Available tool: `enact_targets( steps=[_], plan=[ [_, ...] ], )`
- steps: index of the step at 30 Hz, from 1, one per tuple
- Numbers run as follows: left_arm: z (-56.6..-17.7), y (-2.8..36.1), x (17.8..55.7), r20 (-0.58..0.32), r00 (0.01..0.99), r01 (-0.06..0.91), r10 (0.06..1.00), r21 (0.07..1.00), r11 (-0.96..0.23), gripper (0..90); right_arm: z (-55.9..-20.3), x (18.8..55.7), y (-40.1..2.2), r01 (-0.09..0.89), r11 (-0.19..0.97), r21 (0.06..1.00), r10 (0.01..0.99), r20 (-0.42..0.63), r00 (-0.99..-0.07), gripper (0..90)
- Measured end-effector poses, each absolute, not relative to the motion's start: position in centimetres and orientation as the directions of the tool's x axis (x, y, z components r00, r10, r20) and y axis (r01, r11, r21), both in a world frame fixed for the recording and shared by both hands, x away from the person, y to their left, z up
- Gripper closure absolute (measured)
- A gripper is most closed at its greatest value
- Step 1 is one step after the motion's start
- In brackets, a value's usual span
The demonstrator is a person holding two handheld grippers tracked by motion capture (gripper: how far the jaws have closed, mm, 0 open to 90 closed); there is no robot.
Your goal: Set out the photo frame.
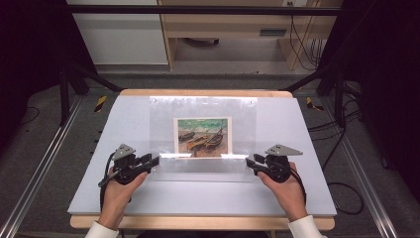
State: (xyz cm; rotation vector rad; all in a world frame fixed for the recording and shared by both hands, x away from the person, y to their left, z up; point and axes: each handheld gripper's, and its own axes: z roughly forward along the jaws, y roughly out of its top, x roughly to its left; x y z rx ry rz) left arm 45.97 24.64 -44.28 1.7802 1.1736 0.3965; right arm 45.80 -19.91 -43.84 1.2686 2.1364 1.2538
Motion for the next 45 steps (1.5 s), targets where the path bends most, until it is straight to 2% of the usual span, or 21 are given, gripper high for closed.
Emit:
enact_targets(
  steps=[45],
  plan=[
    [-44.6,24.7,44.0,-0.158,0.497,0.542,0.853,0.825,-0.163,68.2,-44.3,43.9,-20.0,0.526,0.225,0.82,0.846,0.103,-0.523,71.5]
  ],
)
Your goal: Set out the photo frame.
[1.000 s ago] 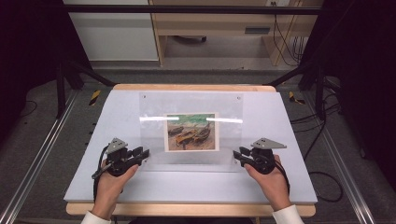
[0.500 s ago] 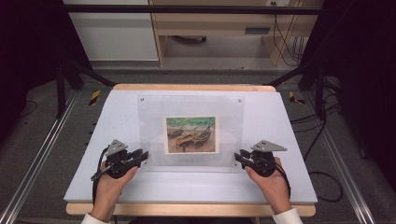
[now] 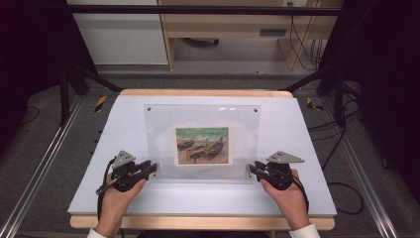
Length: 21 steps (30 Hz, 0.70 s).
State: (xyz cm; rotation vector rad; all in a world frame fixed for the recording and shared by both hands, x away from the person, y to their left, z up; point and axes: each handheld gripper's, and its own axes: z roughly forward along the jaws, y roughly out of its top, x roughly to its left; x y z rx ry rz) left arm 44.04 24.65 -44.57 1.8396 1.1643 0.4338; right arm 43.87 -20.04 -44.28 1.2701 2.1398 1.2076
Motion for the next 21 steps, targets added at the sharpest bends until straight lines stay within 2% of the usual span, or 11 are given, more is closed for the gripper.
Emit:
enact_targets(
  steps=[21],
  plan=[
    [-45.0,24.7,43.2,-0.146,0.514,0.549,0.845,0.813,-0.194,68.2,-44.7,42.7,-19.9,0.539,0.237,0.808,0.845,0.103,-0.525,72.1]
  ],
)
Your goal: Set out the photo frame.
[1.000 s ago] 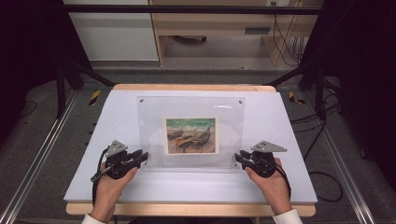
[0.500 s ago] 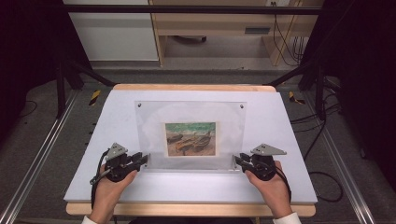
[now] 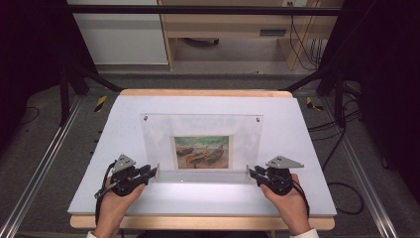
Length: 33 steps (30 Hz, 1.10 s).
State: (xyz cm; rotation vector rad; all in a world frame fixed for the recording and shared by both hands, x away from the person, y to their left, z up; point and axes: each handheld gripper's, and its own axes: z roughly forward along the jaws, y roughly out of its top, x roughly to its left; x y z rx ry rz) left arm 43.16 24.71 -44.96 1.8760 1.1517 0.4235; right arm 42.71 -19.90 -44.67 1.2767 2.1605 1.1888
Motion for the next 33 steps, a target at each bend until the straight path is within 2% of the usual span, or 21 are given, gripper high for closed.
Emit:
enact_targets(
  steps=[16,24,27,33],
  plan=[
    [-45.1,24.3,42.6,-0.095,0.523,0.546,0.847,0.801,-0.247,67.4,-45.0,42.2,-19.9,0.532,0.279,0.8,0.835,0.072,-0.546,72.2],
    [-45.2,24.4,42.6,-0.107,0.525,0.546,0.844,0.803,-0.238,67.0,-45.0,42.0,-20.0,0.531,0.285,0.798,0.831,0.07,-0.552,72.0],
    [-45.2,24.4,42.5,-0.129,0.524,0.544,0.842,0.811,-0.214,60.6,-44.9,41.8,-20.0,0.532,0.276,0.801,0.832,0.078,-0.549,64.7],
    [-45.0,24.1,41.8,-0.098,0.526,0.533,0.845,0.812,-0.238,40.6,-44.6,41.0,-20.4,0.482,0.327,0.813,0.835,-0.01,-0.55,42.2]
  ],
)
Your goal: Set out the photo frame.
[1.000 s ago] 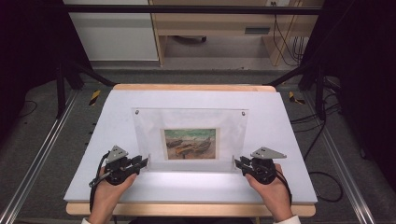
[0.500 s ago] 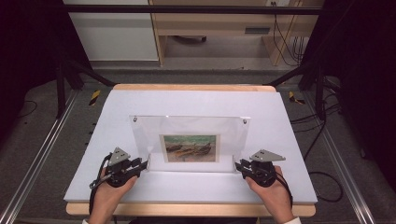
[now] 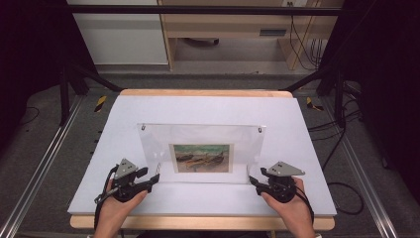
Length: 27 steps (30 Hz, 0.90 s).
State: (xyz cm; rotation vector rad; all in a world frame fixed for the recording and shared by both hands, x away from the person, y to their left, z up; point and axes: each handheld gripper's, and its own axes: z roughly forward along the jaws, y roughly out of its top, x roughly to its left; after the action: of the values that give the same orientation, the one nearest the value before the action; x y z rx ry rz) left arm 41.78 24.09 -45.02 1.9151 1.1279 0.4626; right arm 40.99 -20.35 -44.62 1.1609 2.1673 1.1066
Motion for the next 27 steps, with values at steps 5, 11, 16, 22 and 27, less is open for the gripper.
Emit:
enact_targets(
  steps=[5,11,16,22,27],
  plan=[
    [-44.6,24.3,41.4,-0.076,0.509,0.519,0.858,0.822,-0.235,30.9,-44.5,40.6,-21.2,0.473,0.327,0.818,0.852,-0.039,-0.521,28.9],
    [-44.3,24.8,41.3,-0.064,0.494,0.506,0.867,0.832,-0.227,18.2,-44.0,40.3,-22.4,0.459,0.287,0.841,0.876,-0.036,-0.482,17.4],
    [-44.0,25.7,41.4,-0.033,0.488,0.468,0.872,0.853,-0.23,10.7,-43.6,40.2,-23.7,0.436,0.258,0.862,0.897,-0.046,-0.44,12.4],
    [-43.8,27.5,41.9,-0.015,0.45,0.446,0.893,0.87,-0.21,8.0,-43.7,41.0,-25.7,0.432,0.2,0.879,0.946,-0.06,-0.318,11.8],
    [-44.0,29.6,42.8,-0.021,0.382,0.464,0.924,0.869,-0.172,7.9,-44.6,42.7,-26.9,0.475,0.175,0.862,0.964,-0.053,-0.259,13.5]
  ],
)
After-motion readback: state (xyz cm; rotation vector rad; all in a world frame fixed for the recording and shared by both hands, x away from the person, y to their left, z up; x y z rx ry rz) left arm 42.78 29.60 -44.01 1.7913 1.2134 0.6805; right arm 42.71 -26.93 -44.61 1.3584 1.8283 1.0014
